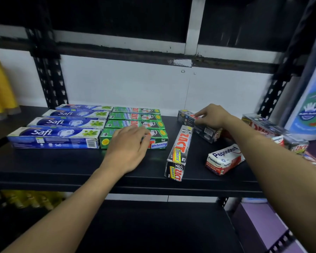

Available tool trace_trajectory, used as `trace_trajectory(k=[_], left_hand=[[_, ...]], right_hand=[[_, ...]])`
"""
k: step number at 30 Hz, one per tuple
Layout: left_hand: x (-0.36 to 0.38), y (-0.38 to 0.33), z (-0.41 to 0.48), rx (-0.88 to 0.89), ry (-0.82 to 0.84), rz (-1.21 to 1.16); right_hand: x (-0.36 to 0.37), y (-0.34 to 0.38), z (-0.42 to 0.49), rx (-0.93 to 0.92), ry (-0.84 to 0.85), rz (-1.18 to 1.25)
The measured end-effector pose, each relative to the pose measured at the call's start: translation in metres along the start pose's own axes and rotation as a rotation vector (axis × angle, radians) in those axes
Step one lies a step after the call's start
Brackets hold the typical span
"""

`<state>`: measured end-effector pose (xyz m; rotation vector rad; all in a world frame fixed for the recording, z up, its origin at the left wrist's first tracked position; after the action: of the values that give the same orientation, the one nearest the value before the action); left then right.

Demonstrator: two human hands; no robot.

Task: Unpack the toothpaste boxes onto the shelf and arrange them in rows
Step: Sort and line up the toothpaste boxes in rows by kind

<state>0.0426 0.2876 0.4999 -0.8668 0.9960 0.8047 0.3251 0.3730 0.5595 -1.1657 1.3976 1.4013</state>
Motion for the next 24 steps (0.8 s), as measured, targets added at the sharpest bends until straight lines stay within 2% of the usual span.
trace_trajectory(k=[5, 11, 13, 17, 21, 24], left_hand=[[0.0, -0.001, 0.001, 0.004, -0.014, -0.009], [0.0, -0.001, 0.002, -0.002, -0.007, 0.0], [0.0, -0.001, 0.001, 0.002, -0.012, 0.007], [0.0, 0.0, 0.001, -0.002, -0.007, 0.01], [0.001, 0.0, 0.003, -0.016, -0.004, 0.012], [0.001, 0.001, 0.003, -0.023, -0.007, 0.019]], right_hand=[[-0.014, 0.009, 0.003, -0.028, -0.123, 0.114], [-0.01, 0.022, 0.01, 0.23, -0.23, -0.056], [-0.002, 0.022, 0.015, 0.252, -0.203, -0.009], [0.005, 0.011, 0.021, 0.184, -0.079, 0.09], [0.009, -0.003, 0.006, 0.055, 0.037, 0.551], [0.013, -0.005, 0.004, -0.028, 0.109, 0.621]])
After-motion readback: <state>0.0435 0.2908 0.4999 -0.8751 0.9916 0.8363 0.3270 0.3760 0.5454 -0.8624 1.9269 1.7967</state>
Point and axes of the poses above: each hand's wrist, its own z-axis towards the middle knuckle, its own x-axis out of the palm, y = z × x, the point moved 5 cm from there along z, towards the middle knuckle, and after that the axes turned 12 degrees about y, right-handed, at the moved point
